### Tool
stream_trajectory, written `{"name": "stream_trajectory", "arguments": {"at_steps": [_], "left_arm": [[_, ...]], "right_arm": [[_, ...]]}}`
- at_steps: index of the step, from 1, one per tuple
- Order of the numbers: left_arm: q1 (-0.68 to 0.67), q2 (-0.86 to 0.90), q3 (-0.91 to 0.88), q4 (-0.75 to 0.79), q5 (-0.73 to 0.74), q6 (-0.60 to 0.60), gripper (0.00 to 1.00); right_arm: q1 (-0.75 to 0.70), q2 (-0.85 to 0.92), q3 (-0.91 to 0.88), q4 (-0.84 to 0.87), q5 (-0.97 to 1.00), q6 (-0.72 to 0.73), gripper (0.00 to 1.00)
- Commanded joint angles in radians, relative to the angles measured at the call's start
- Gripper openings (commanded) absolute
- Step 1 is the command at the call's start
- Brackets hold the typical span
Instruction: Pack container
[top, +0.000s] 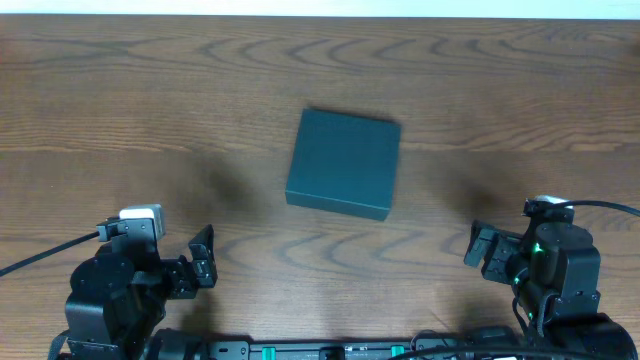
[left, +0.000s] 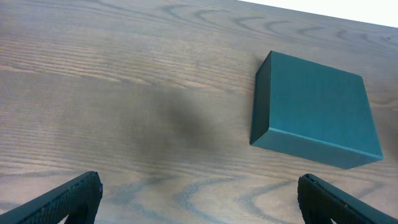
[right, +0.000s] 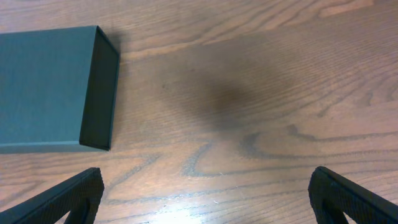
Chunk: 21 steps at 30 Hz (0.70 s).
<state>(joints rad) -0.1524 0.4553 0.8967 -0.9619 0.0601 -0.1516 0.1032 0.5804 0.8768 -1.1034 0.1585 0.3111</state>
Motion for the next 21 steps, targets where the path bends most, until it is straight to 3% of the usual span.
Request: {"name": "stream_trajectory", "arguments": {"at_steps": [1, 11, 16, 21], "left_arm": [[0.001, -0.005, 0.018, 0.0, -0.012, 0.02, 0.98], [0.001, -0.005, 0.018, 0.0, -0.012, 0.02, 0.99], [0.001, -0.005, 0.018, 0.0, -0.012, 0.02, 0.99], [0.001, -0.005, 0.018, 0.0, -0.012, 0.02, 0.98]], "right_arm": [[0.009, 0.0, -0.003, -0.002, 0.018, 0.018, 0.99], [0.013, -0.049, -0.006, 0.025, 0.051, -0.035, 0.99], [0.014, -0.263, -0.039, 0.107, -0.001, -0.196, 0.99], [-0.01, -0.46, -0.129, 0.237, 0.01, -0.217, 0.98]]}}
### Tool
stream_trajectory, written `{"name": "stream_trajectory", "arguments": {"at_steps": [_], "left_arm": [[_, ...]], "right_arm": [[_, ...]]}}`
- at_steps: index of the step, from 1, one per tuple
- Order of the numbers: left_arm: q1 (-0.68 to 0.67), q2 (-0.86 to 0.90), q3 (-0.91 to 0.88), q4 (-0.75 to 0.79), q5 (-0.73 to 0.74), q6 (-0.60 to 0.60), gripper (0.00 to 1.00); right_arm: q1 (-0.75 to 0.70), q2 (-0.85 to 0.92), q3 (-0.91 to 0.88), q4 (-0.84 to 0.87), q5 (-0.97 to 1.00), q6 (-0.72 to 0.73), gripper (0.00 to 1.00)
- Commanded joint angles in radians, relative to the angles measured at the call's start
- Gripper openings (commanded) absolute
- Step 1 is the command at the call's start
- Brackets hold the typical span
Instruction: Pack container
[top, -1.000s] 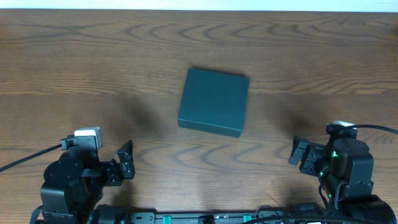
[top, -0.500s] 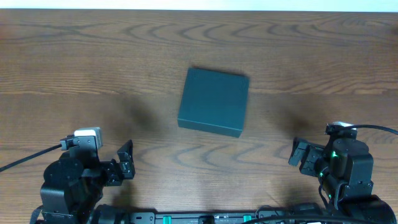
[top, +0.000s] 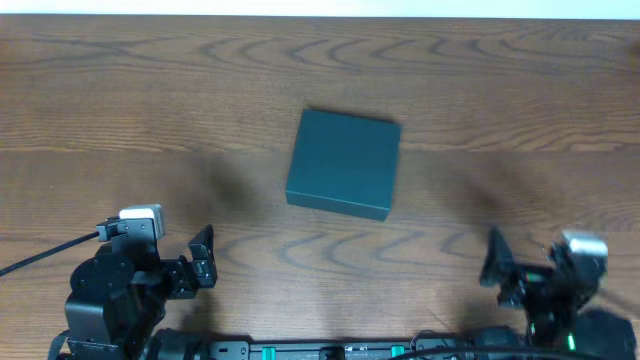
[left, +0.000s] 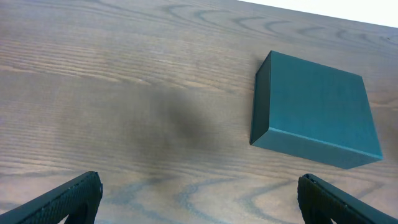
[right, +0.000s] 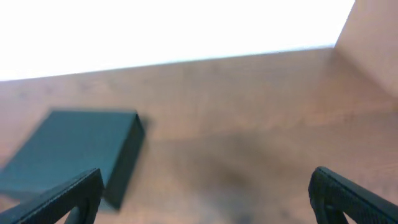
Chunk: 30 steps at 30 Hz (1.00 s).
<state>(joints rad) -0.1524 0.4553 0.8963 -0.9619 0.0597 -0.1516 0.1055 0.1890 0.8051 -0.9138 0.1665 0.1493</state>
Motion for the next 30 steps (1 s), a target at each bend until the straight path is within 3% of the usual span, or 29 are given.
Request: {"name": "stream_trajectory", "arguments": {"at_steps": [1, 5, 13, 21, 30], "left_arm": [[0.001, -0.005, 0.018, 0.0, -0.011, 0.02, 0.99], [0.001, -0.005, 0.018, 0.0, -0.011, 0.02, 0.99], [0.001, -0.005, 0.018, 0.0, -0.011, 0.02, 0.99], [0.001, -0.005, 0.018, 0.0, -0.011, 0.02, 0.99], [0.0, -0.005, 0.018, 0.0, -0.011, 0.02, 0.99]], "right_arm": [[-0.013, -0.1, -0.091, 0.101, 0.001, -0.069, 0.99], [-0.012, -0.185, -0.266, 0.328, -0.004, -0.08, 0.99], [0.016, -0.183, -0.601, 0.68, -0.028, -0.114, 0.99], [0.032, -0.183, -0.75, 0.741, -0.071, -0.122, 0.99], [0.032, -0.183, -0.756, 0.742, -0.113, -0.192, 0.99]]}}
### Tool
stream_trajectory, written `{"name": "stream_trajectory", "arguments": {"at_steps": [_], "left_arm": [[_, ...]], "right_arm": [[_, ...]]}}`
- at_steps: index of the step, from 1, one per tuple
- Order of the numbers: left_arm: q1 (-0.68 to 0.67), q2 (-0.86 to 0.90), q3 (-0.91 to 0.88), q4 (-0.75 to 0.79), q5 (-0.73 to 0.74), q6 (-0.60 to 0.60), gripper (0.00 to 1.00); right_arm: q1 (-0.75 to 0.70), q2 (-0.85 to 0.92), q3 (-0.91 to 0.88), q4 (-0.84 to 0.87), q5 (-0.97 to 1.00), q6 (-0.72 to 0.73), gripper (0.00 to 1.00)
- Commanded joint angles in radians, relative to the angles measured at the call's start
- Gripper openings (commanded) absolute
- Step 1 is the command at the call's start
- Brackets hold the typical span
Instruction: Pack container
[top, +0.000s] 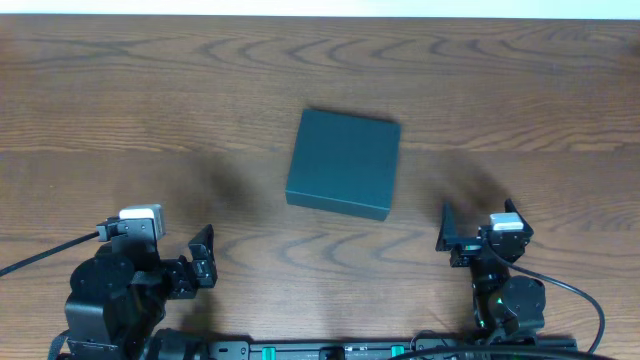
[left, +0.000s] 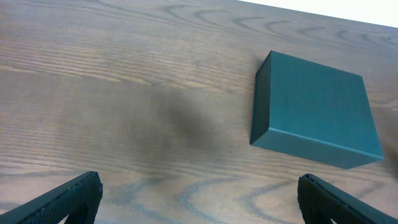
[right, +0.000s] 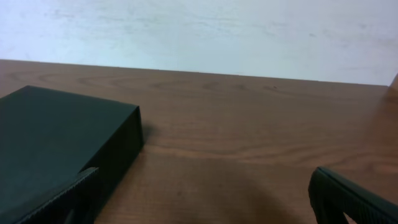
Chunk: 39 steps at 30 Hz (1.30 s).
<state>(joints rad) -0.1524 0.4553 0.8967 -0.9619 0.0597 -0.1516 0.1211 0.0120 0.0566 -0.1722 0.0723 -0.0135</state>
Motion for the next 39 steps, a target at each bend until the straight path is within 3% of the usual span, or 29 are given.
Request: {"name": "stream_trajectory", "arguments": {"at_steps": [1, 39], "left_arm": [[0.001, -0.005, 0.018, 0.0, -0.011, 0.02, 0.99], [0.001, -0.005, 0.018, 0.0, -0.011, 0.02, 0.99]], "right_arm": [[0.016, -0.007, -0.008, 0.001, -0.016, -0.029, 0.99], [0.01, -0.006, -0.008, 0.004, 0.005, -0.025, 0.99]]}}
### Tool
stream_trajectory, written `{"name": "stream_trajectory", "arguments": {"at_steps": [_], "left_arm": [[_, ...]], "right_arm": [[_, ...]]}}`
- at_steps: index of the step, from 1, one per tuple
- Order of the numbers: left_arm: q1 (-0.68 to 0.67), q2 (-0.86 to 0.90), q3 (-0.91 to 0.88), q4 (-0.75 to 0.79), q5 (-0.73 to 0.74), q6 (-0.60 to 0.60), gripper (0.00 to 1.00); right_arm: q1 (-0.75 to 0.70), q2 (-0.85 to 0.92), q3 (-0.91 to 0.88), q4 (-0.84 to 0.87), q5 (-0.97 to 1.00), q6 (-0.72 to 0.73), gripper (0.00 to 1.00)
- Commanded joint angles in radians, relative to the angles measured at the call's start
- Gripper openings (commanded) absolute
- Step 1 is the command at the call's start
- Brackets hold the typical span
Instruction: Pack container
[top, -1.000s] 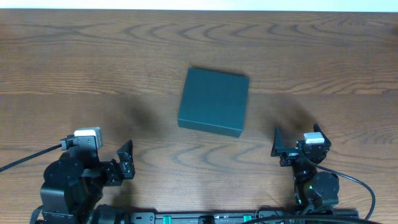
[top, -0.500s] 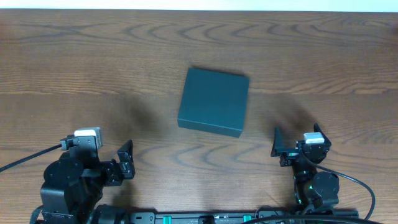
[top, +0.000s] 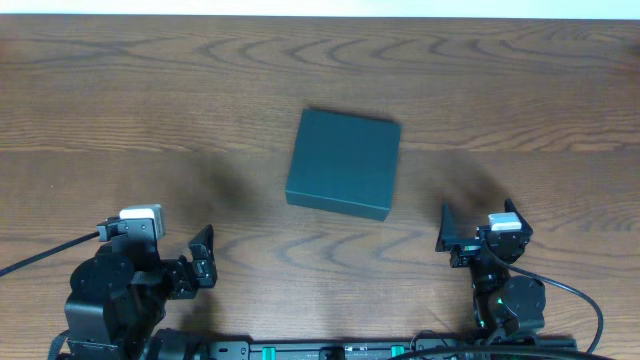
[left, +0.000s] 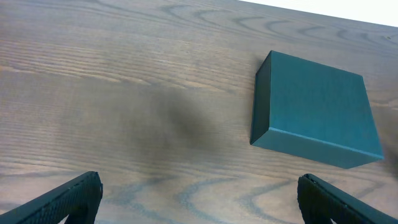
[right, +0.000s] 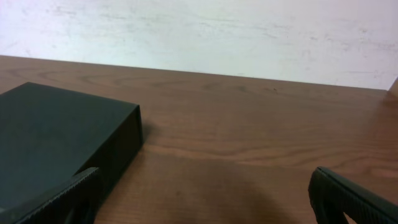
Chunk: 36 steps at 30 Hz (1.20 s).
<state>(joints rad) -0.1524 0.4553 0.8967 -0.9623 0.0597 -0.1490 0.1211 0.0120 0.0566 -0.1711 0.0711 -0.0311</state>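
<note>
A closed dark teal box (top: 344, 163) lies flat in the middle of the wooden table; it also shows in the left wrist view (left: 314, 118) and the right wrist view (right: 59, 134). My left gripper (top: 203, 257) rests open near the front left edge, well short of the box, nothing between its fingers (left: 62, 199). Low at the front right, my right gripper (top: 450, 237) is open and empty, just right of and nearer than the box's front right corner, its fingers (right: 348, 199) wide apart.
The wooden table (top: 120, 100) spreads bare around the box. A pale wall (right: 205, 31) rises behind the far table edge in the right wrist view. A black cable (top: 45, 255) trails off left from the left arm.
At first both grippers sat open at the front corners, the right one looking down at the table. The right arm then shifted and tilted its view up, blurred. After that it sat lower and closer to the box's front right corner, where it stays. The left arm never moved.
</note>
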Motion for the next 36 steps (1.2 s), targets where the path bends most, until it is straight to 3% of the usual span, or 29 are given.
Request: {"name": "stream_trajectory", "arguments": {"at_steps": [1, 10, 13, 18, 20, 28, 36], "left_arm": [[0.001, -0.005, 0.018, 0.001, -0.011, 0.018, 0.99], [0.001, -0.005, 0.018, 0.001, -0.011, 0.018, 0.99], [0.006, -0.01, 0.018, -0.014, -0.078, 0.073, 0.99], [0.051, -0.11, 0.003, -0.087, -0.045, 0.075, 0.99], [0.063, -0.176, -0.025, -0.062, -0.046, 0.134, 0.99], [0.068, -0.347, -0.225, 0.314, -0.046, 0.449, 0.99], [0.069, -0.401, -0.51, 0.726, -0.053, 0.557, 0.98]], "right_arm": [[0.01, -0.006, -0.008, 0.003, 0.006, -0.008, 0.99], [0.01, -0.006, -0.008, 0.003, 0.006, -0.008, 0.99], [0.01, -0.006, -0.008, 0.003, 0.006, -0.008, 0.99], [0.01, -0.006, -0.008, 0.003, 0.006, -0.008, 0.99], [0.01, -0.006, -0.008, 0.003, 0.006, -0.008, 0.99], [0.01, -0.006, -0.008, 0.003, 0.006, -0.008, 0.99], [0.01, -0.006, -0.008, 0.003, 0.006, -0.008, 0.99]]}}
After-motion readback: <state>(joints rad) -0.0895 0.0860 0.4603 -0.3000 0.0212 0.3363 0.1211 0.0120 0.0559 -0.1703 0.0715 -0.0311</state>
